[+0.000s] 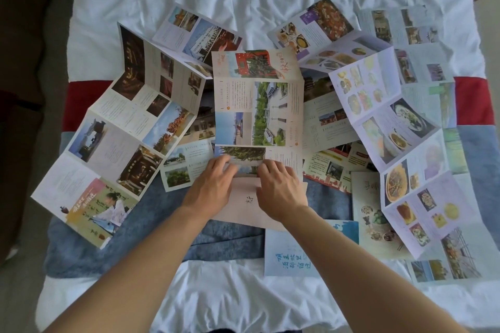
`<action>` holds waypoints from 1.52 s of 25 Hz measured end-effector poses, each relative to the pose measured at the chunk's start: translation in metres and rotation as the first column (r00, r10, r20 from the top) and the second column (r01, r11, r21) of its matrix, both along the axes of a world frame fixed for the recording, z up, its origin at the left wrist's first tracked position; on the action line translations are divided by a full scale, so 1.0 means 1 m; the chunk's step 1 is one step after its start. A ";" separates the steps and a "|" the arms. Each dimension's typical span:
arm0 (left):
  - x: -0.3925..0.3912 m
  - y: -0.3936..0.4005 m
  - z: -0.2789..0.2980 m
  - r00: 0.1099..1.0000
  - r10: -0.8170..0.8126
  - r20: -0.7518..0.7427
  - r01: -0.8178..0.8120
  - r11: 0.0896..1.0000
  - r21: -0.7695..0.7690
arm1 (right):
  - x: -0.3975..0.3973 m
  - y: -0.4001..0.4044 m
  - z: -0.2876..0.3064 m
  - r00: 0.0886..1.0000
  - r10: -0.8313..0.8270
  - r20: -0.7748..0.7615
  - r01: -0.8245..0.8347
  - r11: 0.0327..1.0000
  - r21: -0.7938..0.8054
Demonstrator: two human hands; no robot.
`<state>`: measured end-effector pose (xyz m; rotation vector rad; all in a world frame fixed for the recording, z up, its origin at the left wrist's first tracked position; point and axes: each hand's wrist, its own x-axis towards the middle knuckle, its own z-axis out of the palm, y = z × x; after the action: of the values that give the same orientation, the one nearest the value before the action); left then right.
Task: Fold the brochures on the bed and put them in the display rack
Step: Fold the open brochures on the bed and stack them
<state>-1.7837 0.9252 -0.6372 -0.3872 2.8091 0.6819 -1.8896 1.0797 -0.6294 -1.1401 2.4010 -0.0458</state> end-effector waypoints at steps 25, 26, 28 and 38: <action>-0.056 -0.020 0.029 0.998 -0.065 0.015 0.066 0.991 -0.118 | -0.039 -0.030 0.026 1.000 -0.018 -0.025 0.018 1.000 -0.009; -0.060 -0.021 0.027 0.997 -0.074 0.001 0.073 0.989 -0.128 | -0.042 -0.029 0.024 0.999 -0.036 -0.032 0.036 0.999 -0.010; -0.070 -0.021 0.022 0.996 -0.087 -0.032 0.081 0.985 -0.154 | -0.048 -0.028 0.020 0.997 -0.065 -0.041 0.065 0.998 -0.002; -0.096 -0.020 -0.013 0.991 -0.089 0.095 0.097 0.992 -0.075 | -0.061 -0.023 -0.006 0.989 -0.150 -0.007 0.150 0.989 0.007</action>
<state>-1.8794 0.9051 -0.6501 -0.2914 2.7533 0.5200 -1.9501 1.0568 -0.6352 -0.9562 2.4865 -0.0821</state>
